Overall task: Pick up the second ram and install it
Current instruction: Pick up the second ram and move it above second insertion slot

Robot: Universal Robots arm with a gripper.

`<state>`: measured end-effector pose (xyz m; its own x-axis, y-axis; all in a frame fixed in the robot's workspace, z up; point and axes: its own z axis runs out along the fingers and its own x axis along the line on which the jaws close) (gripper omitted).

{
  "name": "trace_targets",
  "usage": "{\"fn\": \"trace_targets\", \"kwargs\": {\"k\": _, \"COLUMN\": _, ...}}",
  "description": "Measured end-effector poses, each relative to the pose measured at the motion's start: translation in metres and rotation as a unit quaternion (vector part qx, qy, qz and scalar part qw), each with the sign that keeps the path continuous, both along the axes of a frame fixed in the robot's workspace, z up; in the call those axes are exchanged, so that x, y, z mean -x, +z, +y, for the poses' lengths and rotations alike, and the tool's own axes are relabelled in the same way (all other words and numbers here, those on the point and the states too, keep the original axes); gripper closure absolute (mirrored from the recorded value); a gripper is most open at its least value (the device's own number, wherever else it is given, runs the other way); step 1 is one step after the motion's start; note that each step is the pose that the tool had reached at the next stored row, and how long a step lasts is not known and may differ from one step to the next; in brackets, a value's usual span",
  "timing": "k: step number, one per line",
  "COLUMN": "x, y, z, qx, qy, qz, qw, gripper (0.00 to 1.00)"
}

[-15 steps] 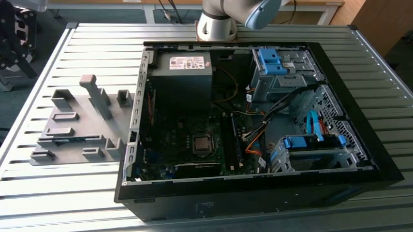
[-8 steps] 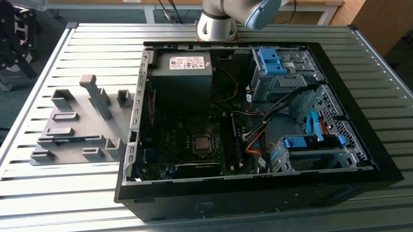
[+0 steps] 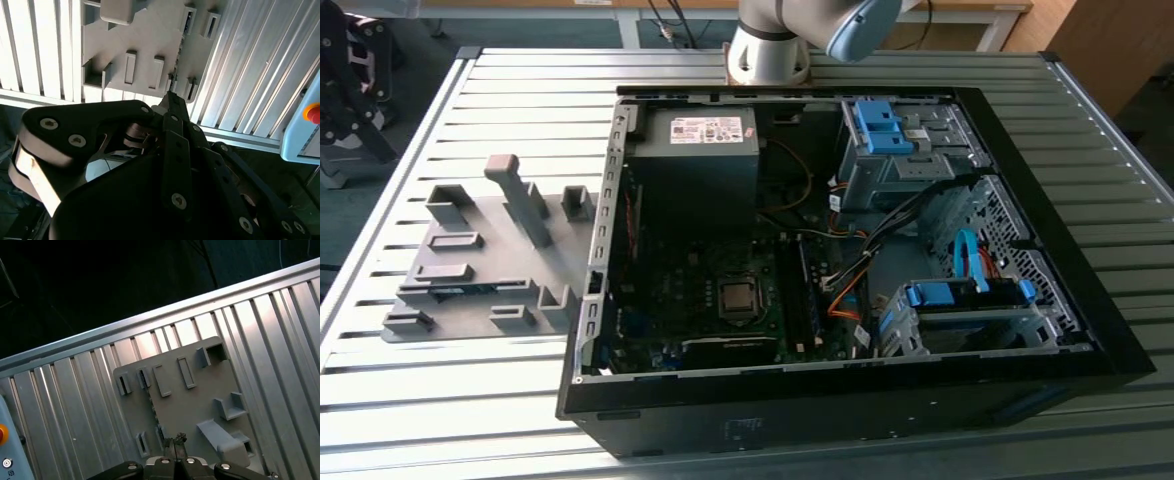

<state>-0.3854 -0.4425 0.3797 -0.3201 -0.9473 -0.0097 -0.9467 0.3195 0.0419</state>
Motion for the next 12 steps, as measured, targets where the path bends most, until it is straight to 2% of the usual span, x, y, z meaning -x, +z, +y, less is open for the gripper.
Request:
{"fn": "trace_targets", "kwargs": {"k": 6, "x": 0.0031, "y": -0.0001, "z": -0.0004, "qx": 0.0, "qy": 0.006, "qz": -0.003, "qw": 1.0, "gripper": 0.89}}
{"fn": "trace_targets", "kwargs": {"k": 12, "x": 0.0033, "y": 0.0, "z": -0.0003, "qx": 0.0, "qy": 0.006, "qz": -0.0031, "qw": 1.0, "gripper": 0.89}}
